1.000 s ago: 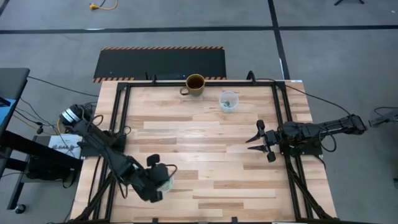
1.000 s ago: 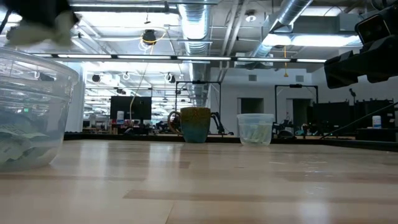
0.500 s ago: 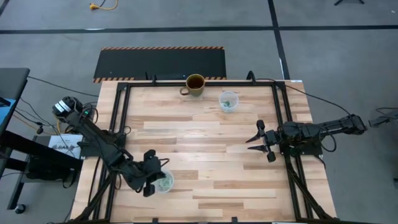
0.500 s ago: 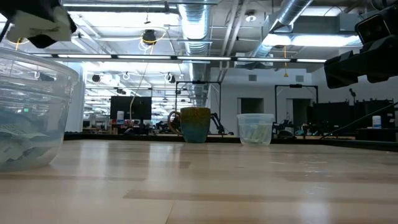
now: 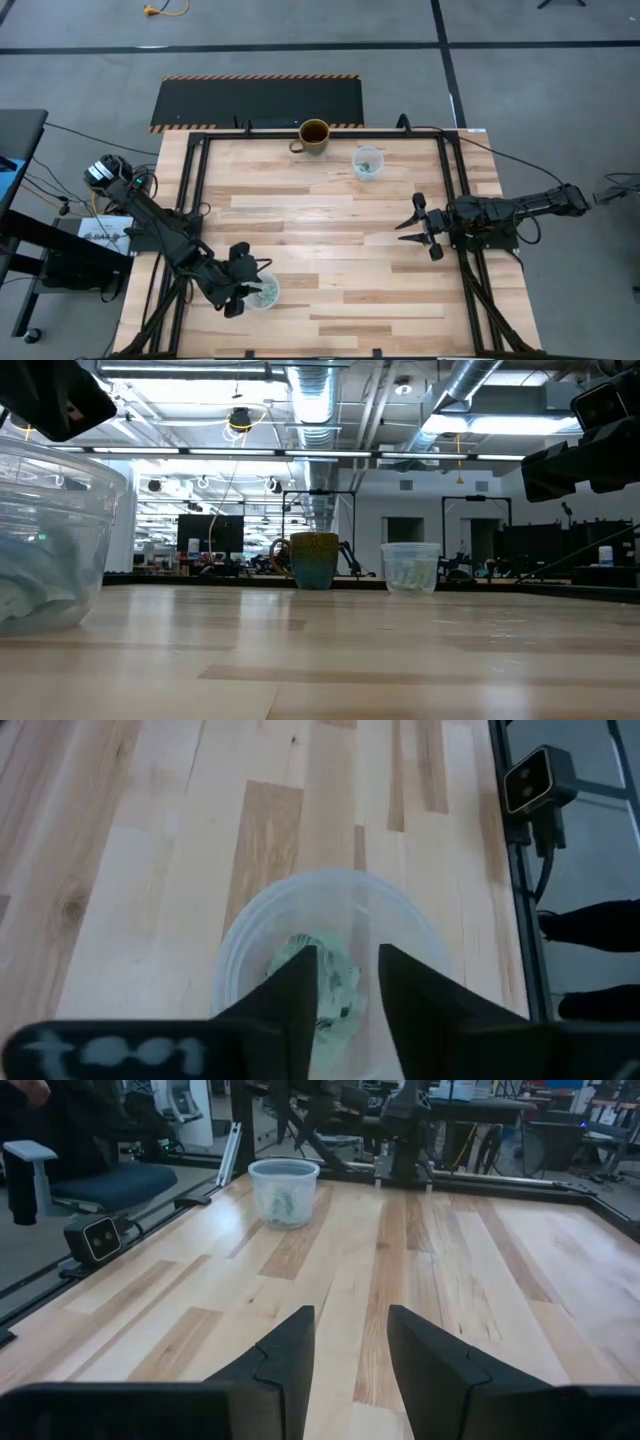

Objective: Pick and place items into bin
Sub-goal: Return to Home Position

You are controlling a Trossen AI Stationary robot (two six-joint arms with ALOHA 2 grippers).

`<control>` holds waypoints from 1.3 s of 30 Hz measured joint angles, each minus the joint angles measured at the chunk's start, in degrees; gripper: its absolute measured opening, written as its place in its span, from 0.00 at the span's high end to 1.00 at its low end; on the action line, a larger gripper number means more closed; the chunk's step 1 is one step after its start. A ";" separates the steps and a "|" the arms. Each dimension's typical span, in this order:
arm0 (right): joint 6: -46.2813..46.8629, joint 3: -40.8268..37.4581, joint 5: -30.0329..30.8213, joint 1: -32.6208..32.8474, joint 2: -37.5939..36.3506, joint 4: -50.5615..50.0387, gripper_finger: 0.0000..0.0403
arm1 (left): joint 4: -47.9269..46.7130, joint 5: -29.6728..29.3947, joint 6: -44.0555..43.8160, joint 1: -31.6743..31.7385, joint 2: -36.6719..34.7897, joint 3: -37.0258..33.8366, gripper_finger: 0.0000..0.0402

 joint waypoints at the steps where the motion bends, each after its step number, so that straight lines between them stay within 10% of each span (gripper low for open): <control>1: 0.00 0.01 0.00 0.00 -0.01 -0.01 0.69 | -0.38 0.01 0.11 0.02 -0.17 0.00 0.75; 14: 0.00 0.01 0.00 0.00 -0.01 -0.02 0.69 | 0.50 0.40 6.27 -0.29 -15.79 2.95 0.70; 25: 0.00 0.01 -0.02 0.00 -0.01 0.00 0.69 | 12.50 -25.00 31.04 2.56 -36.53 -4.53 0.70; 34: 0.00 0.00 0.00 0.00 0.01 -0.01 0.69 | 41.19 -10.38 35.84 21.68 -53.98 -23.30 0.70; 39: 0.00 0.01 0.00 0.00 -0.01 -0.02 0.69 | 38.85 -1.39 34.53 31.00 -57.94 -26.50 0.70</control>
